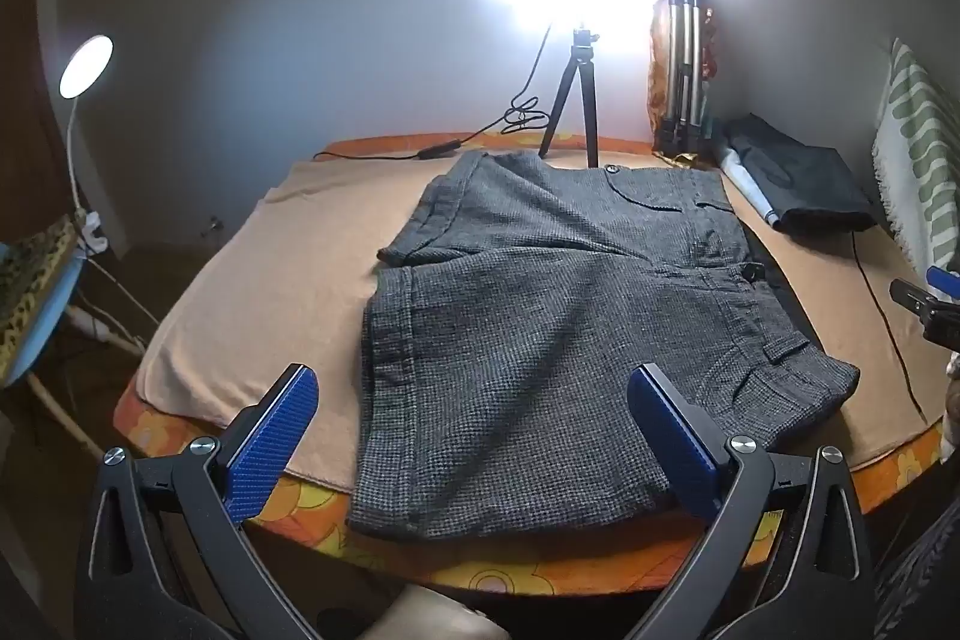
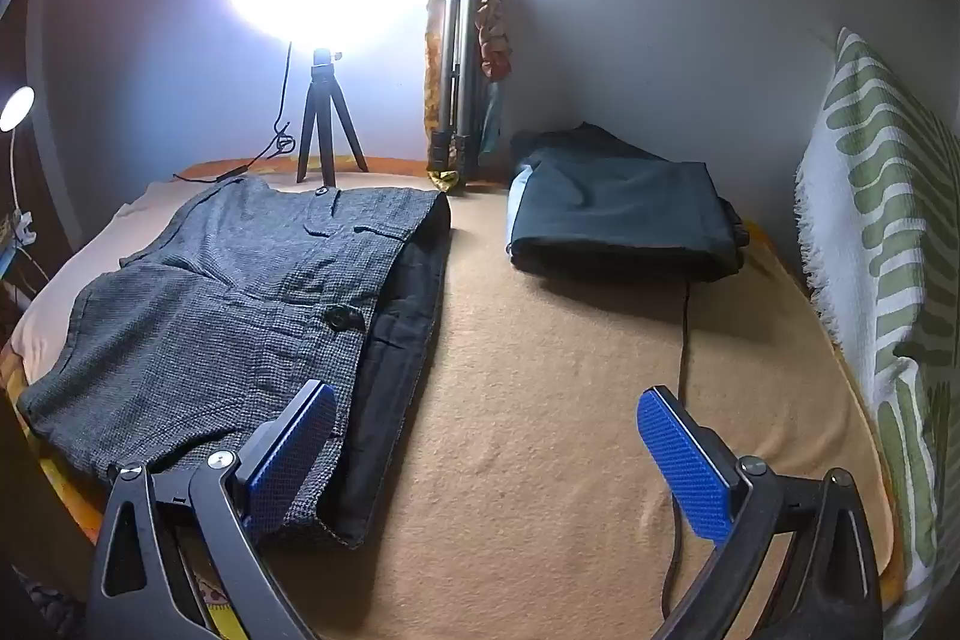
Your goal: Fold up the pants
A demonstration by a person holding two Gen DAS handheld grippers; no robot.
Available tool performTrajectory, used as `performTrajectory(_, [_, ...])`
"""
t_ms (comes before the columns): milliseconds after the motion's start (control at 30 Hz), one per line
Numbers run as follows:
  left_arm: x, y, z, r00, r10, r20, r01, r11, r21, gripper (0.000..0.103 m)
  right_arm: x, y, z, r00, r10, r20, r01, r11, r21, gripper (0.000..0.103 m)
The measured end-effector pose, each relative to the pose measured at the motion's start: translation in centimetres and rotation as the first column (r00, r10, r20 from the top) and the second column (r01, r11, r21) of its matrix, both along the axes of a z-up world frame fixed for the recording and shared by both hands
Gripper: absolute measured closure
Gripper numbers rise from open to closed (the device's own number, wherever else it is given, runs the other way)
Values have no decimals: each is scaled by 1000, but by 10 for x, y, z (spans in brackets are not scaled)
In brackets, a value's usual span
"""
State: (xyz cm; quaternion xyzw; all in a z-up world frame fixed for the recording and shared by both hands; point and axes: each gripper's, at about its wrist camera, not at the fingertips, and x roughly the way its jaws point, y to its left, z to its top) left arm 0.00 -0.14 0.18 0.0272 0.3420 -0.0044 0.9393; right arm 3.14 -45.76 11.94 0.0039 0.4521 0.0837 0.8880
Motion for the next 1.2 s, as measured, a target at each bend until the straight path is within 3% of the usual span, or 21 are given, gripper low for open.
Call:
performTrajectory(167, [-2,5,1,1000,8,9,-8,1000,-28,0,-1,7,1,1000,-7,10,7,1000,2,1])
performTrajectory(567, [-10,2,12,995,22,93,-21,1000,-14,0,-5,-6,16,997,-39,69,37,999,24,1])
performTrajectory(1200, [-12,-6,15,994,0,109,1,1000,-7,0,-7,-5,15,996,-40,78,37,999,31,1])
